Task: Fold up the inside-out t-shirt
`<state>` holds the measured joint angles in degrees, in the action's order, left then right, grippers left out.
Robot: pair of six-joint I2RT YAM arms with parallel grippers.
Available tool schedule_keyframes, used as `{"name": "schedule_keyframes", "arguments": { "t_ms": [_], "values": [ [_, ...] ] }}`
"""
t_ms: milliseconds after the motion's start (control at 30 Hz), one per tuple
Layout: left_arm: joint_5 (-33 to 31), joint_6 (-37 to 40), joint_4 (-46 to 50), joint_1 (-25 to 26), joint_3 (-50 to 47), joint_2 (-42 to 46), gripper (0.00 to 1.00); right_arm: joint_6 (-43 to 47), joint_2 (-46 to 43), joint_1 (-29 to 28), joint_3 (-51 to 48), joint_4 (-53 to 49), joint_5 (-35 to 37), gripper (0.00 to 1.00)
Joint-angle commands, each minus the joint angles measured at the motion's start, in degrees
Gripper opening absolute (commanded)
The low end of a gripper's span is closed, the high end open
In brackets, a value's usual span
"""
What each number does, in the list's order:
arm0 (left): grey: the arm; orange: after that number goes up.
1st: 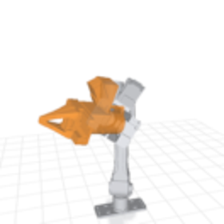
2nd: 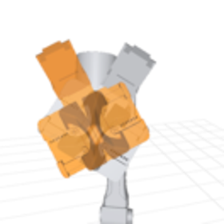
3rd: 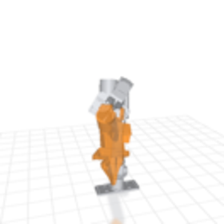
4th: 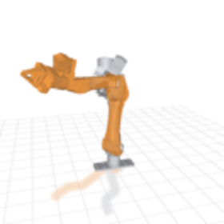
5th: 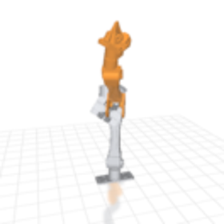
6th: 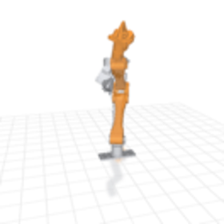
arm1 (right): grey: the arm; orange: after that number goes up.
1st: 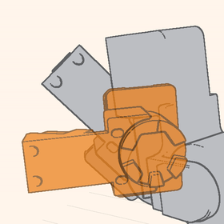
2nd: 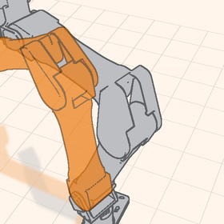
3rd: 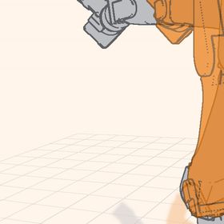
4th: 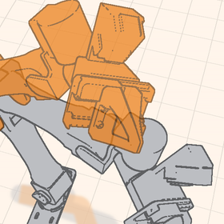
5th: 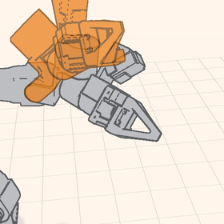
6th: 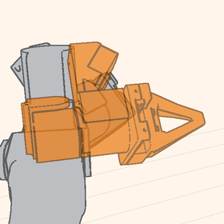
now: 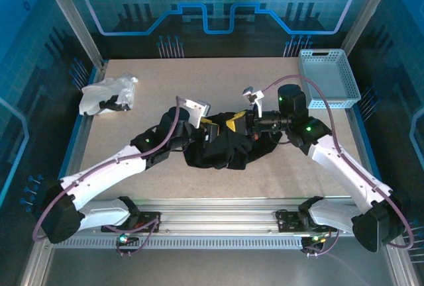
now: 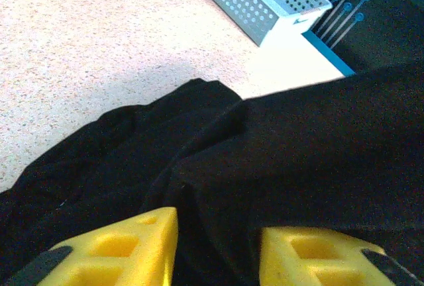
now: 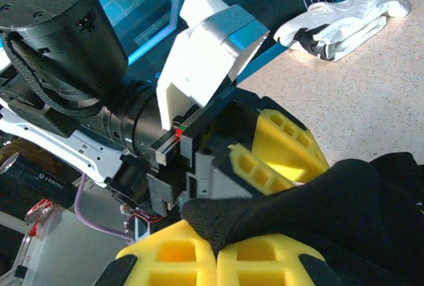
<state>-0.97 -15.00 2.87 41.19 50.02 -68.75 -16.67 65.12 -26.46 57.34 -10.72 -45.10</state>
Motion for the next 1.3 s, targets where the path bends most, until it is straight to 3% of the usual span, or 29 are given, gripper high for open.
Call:
{"name": "schedule_keyframes", "arguments": {
  "t_ms": [0,200,400,633,733,833,1000,1267],
  "values": [
    [-5.0,-0.6,2.2,-1.0,2.6,-1.1,0.26,2.3,-2.9,0.5,0.5,-2.3,0.8,0.00],
    [-1.2,-3.4,3.4,-6.2,1.5,1.4,0.00,3.8,-6.9,2.7,0.2,-4.1,3.7,0.00],
    [10.1,-7.3,4.7,-9.1,1.0,6.3,0.00,6.9,-8.1,2.2,0.3,-5.9,10.1,0.00],
    [34.6,-20.0,0.0,-14.6,-1.5,11.9,0.00,12.4,-9.2,-3.4,1.9,-10.2,35.0,0.00],
    [42.7,-21.9,-1.2,-14.6,-1.2,12.2,0.00,14.2,-7.0,-6.3,3.9,-12.1,41.4,0.00],
    [46.8,-23.4,-4.1,-14.6,-2.3,13.5,0.00,14.9,-3.7,-7.6,6.9,-16.1,47.4,0.00],
    [44.7,-24.0,-5.2,-15.6,-3.7,16.9,0.00,16.1,-1.5,-7.6,9.3,-20.7,49.9,0.00],
    [24.3,-14.8,11.0,-16.3,-1.3,18.5,0.00,20.9,-2.7,-4.9,12.2,-26.3,34.6,0.00]
  ]
}}
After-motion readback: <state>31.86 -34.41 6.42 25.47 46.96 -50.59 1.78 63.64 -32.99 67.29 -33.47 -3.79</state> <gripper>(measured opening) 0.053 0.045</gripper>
